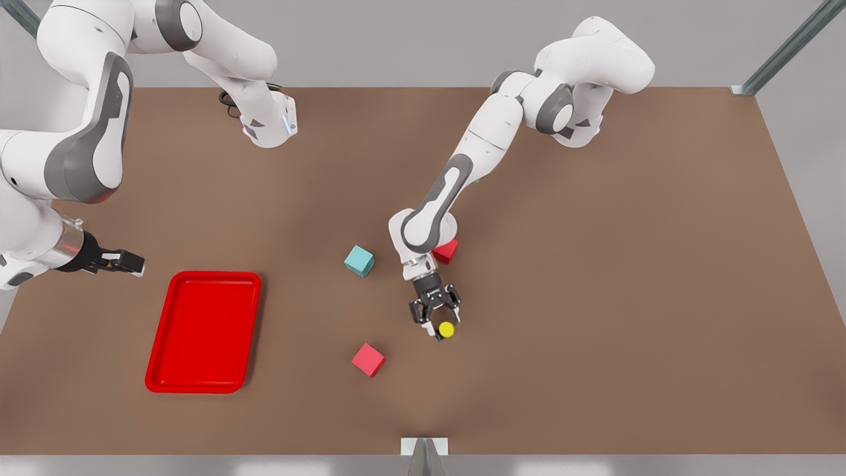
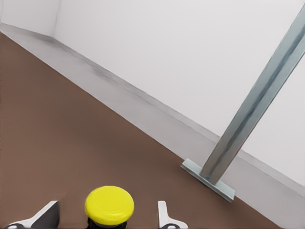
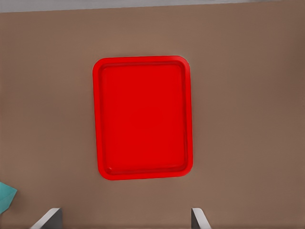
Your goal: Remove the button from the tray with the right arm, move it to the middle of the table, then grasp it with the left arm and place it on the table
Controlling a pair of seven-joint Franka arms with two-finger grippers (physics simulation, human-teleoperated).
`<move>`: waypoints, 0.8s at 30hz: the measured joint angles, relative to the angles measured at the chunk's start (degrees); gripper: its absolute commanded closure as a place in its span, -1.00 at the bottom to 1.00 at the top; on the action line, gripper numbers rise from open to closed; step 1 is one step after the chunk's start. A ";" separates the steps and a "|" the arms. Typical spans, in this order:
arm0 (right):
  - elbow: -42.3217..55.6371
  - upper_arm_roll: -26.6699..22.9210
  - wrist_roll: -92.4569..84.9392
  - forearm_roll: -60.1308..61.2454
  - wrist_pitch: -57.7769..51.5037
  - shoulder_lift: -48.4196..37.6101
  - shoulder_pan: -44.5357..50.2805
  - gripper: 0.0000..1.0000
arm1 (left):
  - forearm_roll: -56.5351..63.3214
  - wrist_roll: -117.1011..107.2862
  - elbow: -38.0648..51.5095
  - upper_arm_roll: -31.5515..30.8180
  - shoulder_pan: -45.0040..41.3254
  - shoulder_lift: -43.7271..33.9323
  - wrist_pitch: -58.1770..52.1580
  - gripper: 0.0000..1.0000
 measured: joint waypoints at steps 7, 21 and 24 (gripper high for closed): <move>0.00 0.06 -0.06 0.05 0.06 0.00 0.10 -1.00 | -0.07 -3.29 0.03 -0.11 0.00 -0.17 -0.51 -1.00; -0.02 0.26 -0.03 0.07 0.04 0.06 1.00 -1.00 | -52.71 29.56 4.87 -1.09 14.73 -27.34 -20.11 -1.00; -0.08 0.42 -0.06 0.07 0.06 0.16 1.44 -1.00 | -64.02 49.12 4.63 -2.80 21.04 -39.95 -33.46 -1.00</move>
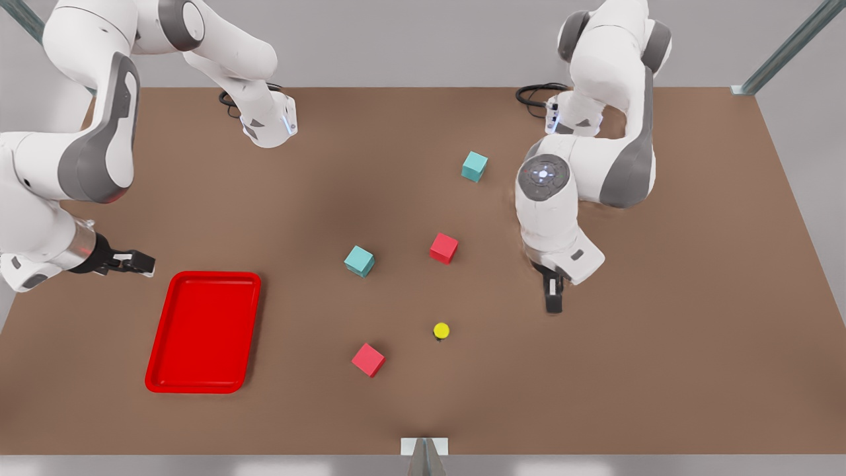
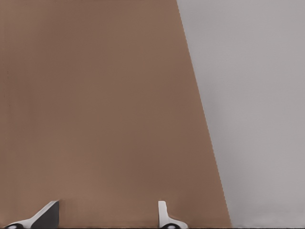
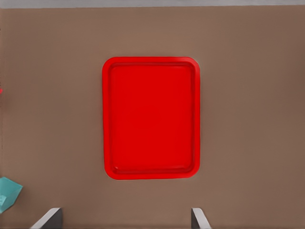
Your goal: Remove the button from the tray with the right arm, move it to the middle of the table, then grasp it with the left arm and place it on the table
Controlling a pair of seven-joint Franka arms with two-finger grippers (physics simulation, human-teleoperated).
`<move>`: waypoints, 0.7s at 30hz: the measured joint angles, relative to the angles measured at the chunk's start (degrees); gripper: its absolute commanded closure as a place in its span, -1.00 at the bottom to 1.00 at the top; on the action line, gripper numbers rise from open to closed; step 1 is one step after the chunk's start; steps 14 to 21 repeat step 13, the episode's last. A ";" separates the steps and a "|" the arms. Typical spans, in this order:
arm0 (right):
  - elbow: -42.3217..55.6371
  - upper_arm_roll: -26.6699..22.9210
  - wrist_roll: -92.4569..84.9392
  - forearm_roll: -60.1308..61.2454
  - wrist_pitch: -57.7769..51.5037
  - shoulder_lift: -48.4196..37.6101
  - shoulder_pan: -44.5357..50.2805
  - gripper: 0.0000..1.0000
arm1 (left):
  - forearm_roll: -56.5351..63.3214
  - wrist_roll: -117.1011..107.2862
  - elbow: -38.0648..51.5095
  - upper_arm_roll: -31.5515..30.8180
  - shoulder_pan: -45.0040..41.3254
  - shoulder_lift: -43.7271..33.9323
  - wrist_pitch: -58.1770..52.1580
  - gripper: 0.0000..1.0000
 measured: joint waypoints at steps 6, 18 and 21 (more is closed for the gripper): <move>-0.09 0.03 -0.04 -0.76 0.04 0.01 0.78 -1.00 | -6.30 30.19 -25.31 -17.82 20.05 -22.72 -4.37 -1.00; -0.10 0.02 -0.10 -1.75 0.15 0.02 0.89 -1.00 | -7.47 56.29 -26.80 -18.60 19.03 -23.55 -5.56 -1.00; -0.10 0.02 -0.10 -1.75 0.15 0.02 0.89 -1.00 | -7.47 56.29 -26.80 -18.60 19.03 -23.55 -5.56 -1.00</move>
